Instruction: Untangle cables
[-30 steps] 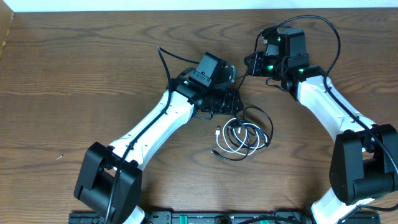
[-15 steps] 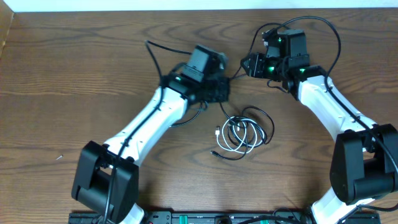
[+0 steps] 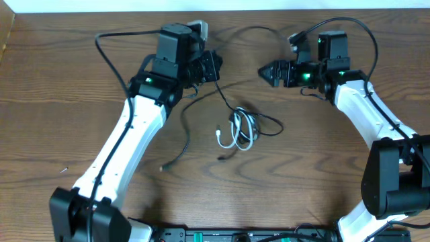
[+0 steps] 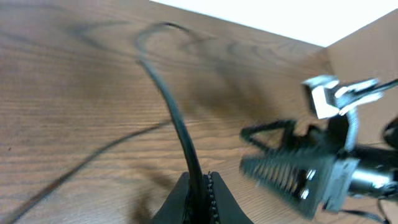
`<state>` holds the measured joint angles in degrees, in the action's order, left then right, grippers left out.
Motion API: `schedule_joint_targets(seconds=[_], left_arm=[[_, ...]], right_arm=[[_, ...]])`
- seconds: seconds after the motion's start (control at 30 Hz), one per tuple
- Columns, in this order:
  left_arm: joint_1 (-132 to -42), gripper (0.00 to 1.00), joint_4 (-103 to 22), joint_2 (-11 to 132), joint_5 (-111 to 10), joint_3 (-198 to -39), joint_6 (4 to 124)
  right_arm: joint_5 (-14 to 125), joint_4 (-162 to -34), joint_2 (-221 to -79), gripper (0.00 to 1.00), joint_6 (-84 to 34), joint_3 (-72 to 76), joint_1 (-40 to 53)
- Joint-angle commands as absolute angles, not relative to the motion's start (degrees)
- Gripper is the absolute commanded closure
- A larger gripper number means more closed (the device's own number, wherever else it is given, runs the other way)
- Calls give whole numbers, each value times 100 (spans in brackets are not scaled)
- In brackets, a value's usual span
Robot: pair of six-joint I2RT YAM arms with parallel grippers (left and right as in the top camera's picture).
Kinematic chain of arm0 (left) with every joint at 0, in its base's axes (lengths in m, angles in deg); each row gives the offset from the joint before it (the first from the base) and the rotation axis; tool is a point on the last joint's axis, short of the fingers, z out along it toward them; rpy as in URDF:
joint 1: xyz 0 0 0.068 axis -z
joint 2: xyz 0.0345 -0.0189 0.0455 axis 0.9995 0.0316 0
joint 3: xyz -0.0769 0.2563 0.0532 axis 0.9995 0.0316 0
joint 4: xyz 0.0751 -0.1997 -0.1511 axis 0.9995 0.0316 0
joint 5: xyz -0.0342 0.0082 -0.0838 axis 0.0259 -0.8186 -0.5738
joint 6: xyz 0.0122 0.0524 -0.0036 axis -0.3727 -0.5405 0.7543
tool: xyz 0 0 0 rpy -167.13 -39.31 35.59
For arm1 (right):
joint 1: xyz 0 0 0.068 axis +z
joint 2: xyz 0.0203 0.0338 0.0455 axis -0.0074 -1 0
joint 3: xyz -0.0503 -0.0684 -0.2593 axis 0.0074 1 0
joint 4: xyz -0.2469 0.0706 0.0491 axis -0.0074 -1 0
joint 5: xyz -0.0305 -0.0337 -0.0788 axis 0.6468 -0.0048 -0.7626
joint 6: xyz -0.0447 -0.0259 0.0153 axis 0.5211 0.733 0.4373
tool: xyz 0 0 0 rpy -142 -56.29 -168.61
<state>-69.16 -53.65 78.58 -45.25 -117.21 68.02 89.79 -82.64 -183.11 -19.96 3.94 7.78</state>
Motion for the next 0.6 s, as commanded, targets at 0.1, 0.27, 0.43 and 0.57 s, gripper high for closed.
schedule_joint_targets(seconds=[0.1,0.27,0.43,0.57], left_arm=[[-6927,92,-5288,7833,-4486,-11846,6712],[-6927,92,-5290,7833,-4469,-11846,6712],[-6927,92,-5288,7833,-4469,-11846,6712],[-6927,92,-5290,7833,-4469,-11846,6712]], right_arm=[[9766,-9337,-18307,10,-206,378,986],[9801,-9597,-18307,11,72,378,1272],[9707,-9709,-18309,21,-18,383,1596],[8909,-9958,-18309,28,-352,420,1823]])
